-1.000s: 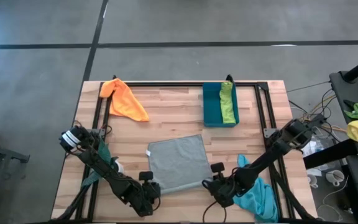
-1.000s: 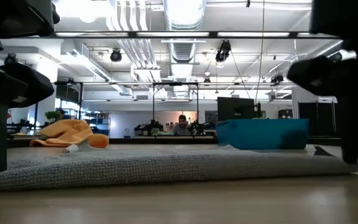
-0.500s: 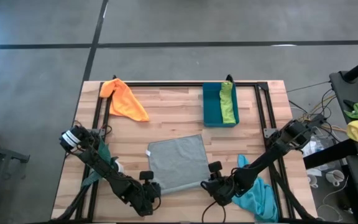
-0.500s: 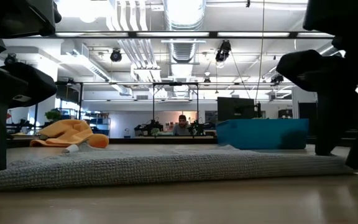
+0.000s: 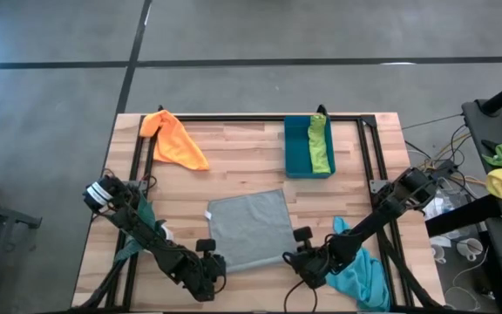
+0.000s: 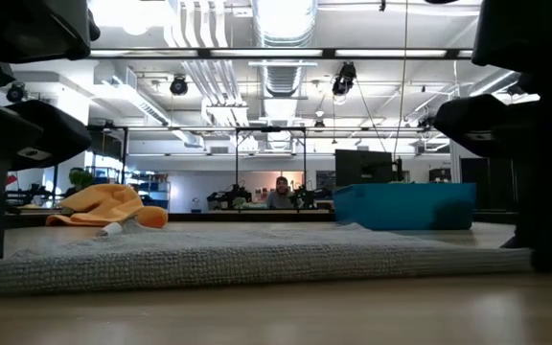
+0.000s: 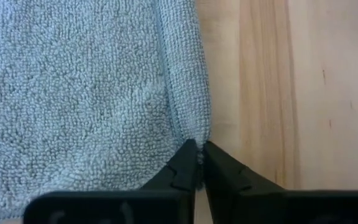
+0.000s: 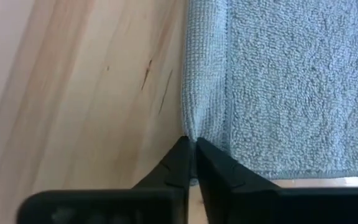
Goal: Roll microfiber towels into tight, uniform cylinder then place into a basket
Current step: Roll the gray towel
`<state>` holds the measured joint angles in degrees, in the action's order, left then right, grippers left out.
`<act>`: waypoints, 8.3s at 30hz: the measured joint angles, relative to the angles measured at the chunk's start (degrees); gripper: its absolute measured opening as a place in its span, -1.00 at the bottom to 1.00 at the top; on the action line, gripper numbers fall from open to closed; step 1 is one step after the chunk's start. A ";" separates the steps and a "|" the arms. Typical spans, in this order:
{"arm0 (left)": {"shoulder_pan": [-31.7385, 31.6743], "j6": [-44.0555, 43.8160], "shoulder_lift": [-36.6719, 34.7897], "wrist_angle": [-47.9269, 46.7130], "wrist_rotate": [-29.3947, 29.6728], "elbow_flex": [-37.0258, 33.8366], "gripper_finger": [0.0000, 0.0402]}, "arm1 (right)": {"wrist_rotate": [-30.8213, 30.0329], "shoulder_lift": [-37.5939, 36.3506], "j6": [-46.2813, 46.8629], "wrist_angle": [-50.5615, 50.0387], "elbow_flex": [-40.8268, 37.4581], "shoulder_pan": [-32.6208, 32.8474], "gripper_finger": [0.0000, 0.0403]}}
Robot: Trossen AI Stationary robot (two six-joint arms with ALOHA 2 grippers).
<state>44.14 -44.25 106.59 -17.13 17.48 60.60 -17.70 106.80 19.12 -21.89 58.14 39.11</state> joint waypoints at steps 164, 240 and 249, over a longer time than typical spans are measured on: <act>-5.95 -5.96 -3.41 23.11 -19.40 -5.28 -0.95 | 30.65 -0.28 2.44 -9.96 14.81 -9.62 -0.60; -25.27 5.68 -23.55 9.00 1.27 -16.24 -0.30 | 12.57 5.96 -10.70 -8.77 27.12 -19.81 -0.64; -31.98 12.09 -8.55 14.71 -8.51 -15.95 -0.30 | 14.17 18.85 -8.18 -5.29 33.03 -17.41 -0.64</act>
<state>12.16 -32.15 98.04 -2.42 8.98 44.64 -3.53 125.66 10.94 -27.18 91.17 21.71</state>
